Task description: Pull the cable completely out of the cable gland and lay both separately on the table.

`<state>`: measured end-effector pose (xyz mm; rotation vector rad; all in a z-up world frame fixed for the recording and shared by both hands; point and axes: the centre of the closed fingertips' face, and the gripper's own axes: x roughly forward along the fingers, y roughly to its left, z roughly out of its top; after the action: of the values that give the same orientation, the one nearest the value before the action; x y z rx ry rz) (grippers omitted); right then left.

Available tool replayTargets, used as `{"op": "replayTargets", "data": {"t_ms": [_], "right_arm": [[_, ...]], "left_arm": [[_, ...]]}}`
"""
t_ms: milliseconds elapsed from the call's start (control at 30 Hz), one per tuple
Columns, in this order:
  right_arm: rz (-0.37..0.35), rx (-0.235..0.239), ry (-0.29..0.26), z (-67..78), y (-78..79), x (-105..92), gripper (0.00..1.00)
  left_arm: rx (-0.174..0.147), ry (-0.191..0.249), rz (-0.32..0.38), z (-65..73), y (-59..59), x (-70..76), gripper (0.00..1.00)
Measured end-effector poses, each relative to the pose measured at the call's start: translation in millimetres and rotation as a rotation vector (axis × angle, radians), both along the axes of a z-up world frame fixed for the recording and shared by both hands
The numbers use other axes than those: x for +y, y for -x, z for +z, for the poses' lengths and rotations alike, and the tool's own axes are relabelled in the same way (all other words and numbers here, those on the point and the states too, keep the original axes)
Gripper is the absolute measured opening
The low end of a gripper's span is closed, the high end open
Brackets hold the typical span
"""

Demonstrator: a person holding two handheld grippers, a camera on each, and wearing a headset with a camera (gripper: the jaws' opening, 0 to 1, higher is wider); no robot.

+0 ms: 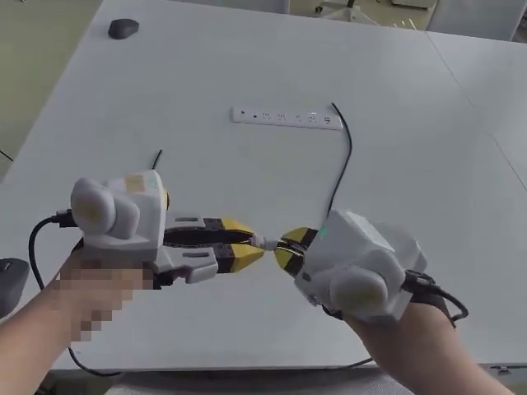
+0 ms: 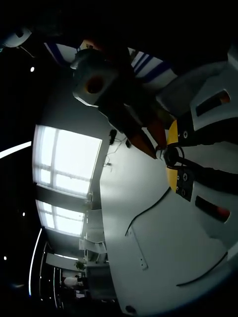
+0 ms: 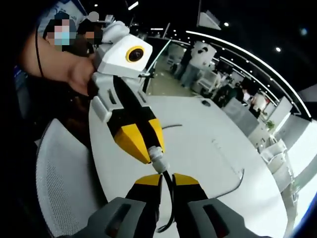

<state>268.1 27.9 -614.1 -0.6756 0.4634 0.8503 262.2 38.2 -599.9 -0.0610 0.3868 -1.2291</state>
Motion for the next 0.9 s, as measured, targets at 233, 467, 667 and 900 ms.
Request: {"op": "replayTargets", "data": {"t_ms": [233, 467, 667, 900], "right_arm": [[-0.01, 0.013, -0.026, 0.3, -1.6, -2.1, 0.01], [-0.044, 0.039, -0.055, -2.1, -3.7, -4.3, 0.0], [-0.065, 0.069, -0.089, -3.8, -3.6, -4.6, 0.0], [-0.092, 0.097, -0.133, -5.0, -3.4, -4.8, 0.0]], "left_arm": [[0.003, 0.002, -0.006, -0.2, -1.1, -0.1, 0.15], [0.001, -0.001, -0.012, -1.4, -3.0, -1.4, 0.15], [-0.001, -0.003, -0.016, -2.1, -2.6, -1.2, 0.15], [-0.007, -0.008, -0.02, -2.5, -2.2, -0.3, 0.15]]}}
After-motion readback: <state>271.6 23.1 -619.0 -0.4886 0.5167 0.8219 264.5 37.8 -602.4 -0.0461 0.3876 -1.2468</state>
